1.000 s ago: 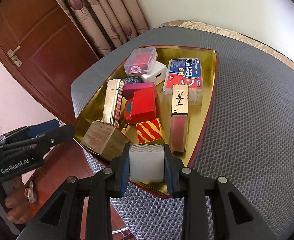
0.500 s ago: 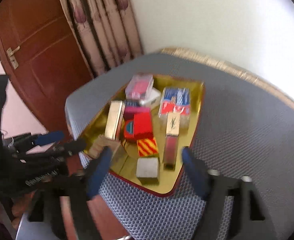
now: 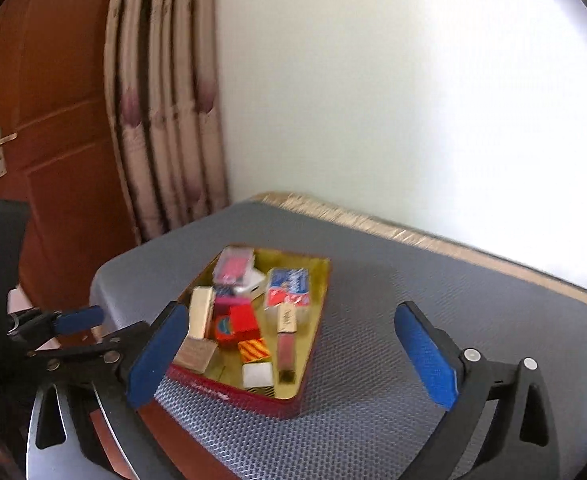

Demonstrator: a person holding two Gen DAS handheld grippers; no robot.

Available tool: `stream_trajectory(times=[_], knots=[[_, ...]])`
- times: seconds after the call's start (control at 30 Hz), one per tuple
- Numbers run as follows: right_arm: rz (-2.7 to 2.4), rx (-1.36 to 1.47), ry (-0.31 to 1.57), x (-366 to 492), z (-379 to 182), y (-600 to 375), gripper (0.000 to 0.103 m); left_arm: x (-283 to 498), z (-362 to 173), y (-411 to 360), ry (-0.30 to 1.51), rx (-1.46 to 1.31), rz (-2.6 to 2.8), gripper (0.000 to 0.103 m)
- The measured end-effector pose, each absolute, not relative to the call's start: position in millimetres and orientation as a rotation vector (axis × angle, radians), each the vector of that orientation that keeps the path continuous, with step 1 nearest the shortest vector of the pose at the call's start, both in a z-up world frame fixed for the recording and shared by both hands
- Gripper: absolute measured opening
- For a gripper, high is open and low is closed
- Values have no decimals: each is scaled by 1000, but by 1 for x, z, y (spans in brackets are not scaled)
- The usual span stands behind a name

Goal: Organize rigid objects

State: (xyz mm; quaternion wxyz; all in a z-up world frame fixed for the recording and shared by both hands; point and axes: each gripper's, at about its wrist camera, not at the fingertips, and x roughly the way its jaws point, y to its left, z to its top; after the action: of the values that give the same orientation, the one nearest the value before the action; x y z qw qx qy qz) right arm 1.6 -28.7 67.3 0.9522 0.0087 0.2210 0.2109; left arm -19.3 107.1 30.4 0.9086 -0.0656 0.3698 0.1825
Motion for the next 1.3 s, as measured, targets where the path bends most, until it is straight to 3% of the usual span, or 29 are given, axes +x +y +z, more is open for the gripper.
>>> stream_trajectory(times=[0.43,0.8,1.3], knots=[[302,31,458,-39,62,-30,102,-88,45,112,668,-116,373,57],[273,115,318,-71,55,-34,103,-96,41,117,655,-146,357,57],[229,62,301,-80,50,-28,103,-108,49,102,577,-97,330,57]])
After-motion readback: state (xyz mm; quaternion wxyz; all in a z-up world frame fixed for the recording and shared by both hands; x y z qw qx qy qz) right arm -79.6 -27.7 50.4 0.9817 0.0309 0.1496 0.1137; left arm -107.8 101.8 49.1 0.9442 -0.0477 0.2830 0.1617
